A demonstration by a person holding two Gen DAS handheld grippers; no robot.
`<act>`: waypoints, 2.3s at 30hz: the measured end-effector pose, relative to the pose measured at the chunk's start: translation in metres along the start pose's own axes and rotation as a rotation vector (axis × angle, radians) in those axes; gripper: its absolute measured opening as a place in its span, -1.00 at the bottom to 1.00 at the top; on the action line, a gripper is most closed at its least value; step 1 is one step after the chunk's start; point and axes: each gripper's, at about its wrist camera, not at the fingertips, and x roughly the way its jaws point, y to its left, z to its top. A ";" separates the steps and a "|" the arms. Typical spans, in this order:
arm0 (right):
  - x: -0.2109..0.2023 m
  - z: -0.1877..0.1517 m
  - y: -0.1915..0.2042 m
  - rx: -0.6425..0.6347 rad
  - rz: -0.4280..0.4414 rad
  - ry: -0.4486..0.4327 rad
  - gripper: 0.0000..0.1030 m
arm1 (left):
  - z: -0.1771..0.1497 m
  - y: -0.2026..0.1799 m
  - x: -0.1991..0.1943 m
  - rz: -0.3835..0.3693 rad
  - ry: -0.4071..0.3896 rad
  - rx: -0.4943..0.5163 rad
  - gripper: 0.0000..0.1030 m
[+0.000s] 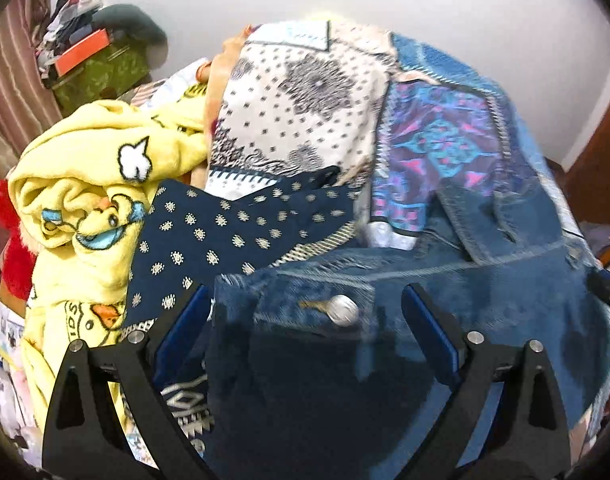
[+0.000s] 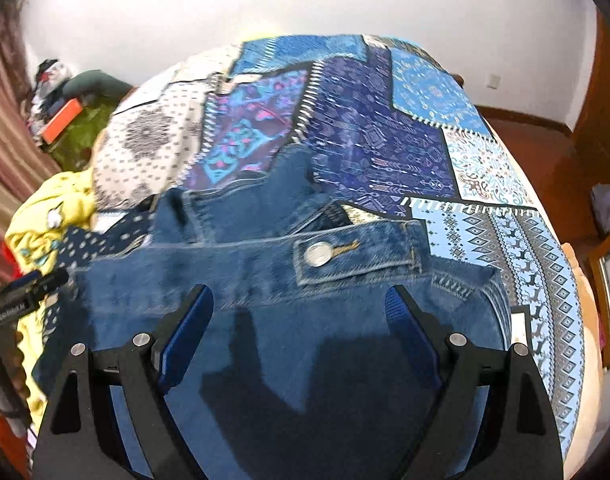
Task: Fold large clothes
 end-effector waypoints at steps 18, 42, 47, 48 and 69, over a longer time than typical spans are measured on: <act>-0.016 -0.084 0.010 -0.229 -0.037 0.071 0.67 | -0.109 -0.060 -0.027 -0.140 0.101 0.167 0.88; -0.098 -0.103 -0.081 -0.026 -0.161 0.000 0.70 | -0.166 0.100 -0.095 -0.245 0.038 -0.369 0.88; -0.104 -0.092 -0.042 -0.097 -0.099 -0.069 0.72 | -0.171 0.078 -0.078 -0.425 0.073 -0.442 0.88; -0.102 -0.091 -0.034 -0.106 -0.082 -0.073 0.76 | -0.171 0.073 -0.068 -0.461 0.093 -0.465 0.88; -0.039 -0.104 0.009 -0.155 0.000 0.074 0.79 | -0.160 0.053 0.033 -0.625 0.111 -0.698 0.19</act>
